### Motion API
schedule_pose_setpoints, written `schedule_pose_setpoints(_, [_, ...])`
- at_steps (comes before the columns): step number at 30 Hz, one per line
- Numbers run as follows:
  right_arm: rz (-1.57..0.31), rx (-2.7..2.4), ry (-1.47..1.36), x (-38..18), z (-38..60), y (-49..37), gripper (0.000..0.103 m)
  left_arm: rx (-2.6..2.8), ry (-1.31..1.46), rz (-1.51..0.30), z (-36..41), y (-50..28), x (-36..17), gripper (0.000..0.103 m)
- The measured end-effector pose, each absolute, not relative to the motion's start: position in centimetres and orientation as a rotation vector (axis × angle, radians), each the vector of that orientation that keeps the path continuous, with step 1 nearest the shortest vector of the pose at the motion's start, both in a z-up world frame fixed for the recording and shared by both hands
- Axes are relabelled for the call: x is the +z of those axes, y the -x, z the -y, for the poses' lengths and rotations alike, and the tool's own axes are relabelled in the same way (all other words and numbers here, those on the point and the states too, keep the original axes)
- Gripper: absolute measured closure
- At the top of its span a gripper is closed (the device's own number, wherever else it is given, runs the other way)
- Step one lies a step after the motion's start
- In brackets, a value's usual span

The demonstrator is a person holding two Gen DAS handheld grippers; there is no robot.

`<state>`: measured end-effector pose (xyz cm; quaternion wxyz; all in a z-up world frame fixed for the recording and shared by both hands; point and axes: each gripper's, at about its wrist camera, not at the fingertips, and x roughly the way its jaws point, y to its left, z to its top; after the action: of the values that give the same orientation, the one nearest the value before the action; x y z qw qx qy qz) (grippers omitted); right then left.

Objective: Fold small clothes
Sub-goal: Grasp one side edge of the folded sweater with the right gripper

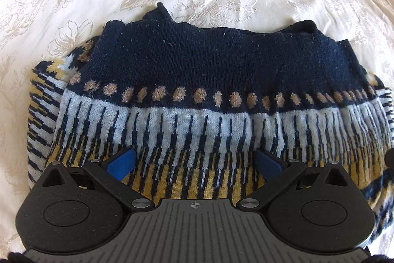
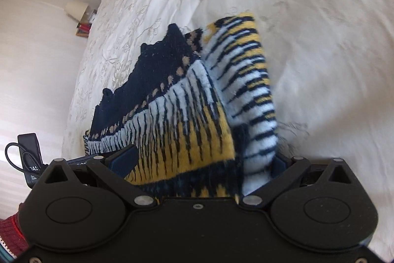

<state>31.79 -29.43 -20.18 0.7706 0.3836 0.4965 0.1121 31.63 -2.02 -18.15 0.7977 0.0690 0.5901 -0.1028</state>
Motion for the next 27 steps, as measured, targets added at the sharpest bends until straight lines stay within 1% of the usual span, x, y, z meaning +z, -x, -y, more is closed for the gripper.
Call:
schedule_pose_setpoints(5, [-1.057, 0.276, -0.867, -20.5, 29.4, -32.6, 0.000, -0.200, -0.147, -1.237, 2.2, -30.9, -18.4, 0.000])
schedule_pose_setpoints(8, [-1.045, 0.277, -0.879, -20.6, 29.4, -32.5, 0.000, -0.206, -0.142, -1.279, 2.4, -31.0, -18.1, 0.000])
schedule_pose_setpoints(10, [-1.048, 0.286, -0.872, -20.6, 29.6, -32.5, 0.000, -0.198, -0.111, -1.270, 2.4, -31.2, -17.3, 0.004])
schedule_pose_setpoints(11, [-1.051, 0.290, -0.868, -20.6, 29.7, -32.5, 0.000, -0.203, -0.102, -1.250, 2.5, -31.2, -16.8, 0.009])
schedule_pose_setpoints(12, [-1.052, 0.292, -0.867, -20.6, 29.7, -32.5, 0.000, -0.206, -0.106, -1.239, 2.8, -31.4, -16.4, 0.010])
schedule_pose_setpoints(15, [-1.050, 0.294, -0.887, -20.8, 29.9, -32.6, 0.000, -0.204, -0.119, -1.239, 3.9, -32.2, -16.4, 0.010])
schedule_pose_setpoints(19, [-1.052, 0.306, -0.909, -21.0, 30.4, -32.6, 0.000, -0.168, -0.167, -1.270, 5.3, -33.4, -18.1, 0.009])
schedule_pose_setpoints(21, [-1.055, 0.311, -0.918, -21.0, 30.6, -32.6, 0.000, -0.150, -0.185, -1.277, 5.8, -33.5, -19.0, 0.005])
schedule_pose_setpoints(23, [-1.057, 0.317, -0.924, -21.1, 30.8, -32.6, 0.000, -0.140, -0.187, -1.268, 5.8, -33.2, -19.3, 0.004])
schedule_pose_setpoints(25, [-1.057, 0.321, -0.927, -21.1, 30.9, -32.6, 0.000, -0.145, -0.190, -1.262, 5.7, -33.0, -19.2, 0.004])
schedule_pose_setpoints(27, [-1.058, 0.328, -0.928, -21.1, 31.1, -32.5, 0.000, -0.158, -0.184, -1.262, 5.5, -32.8, -18.8, 0.009])
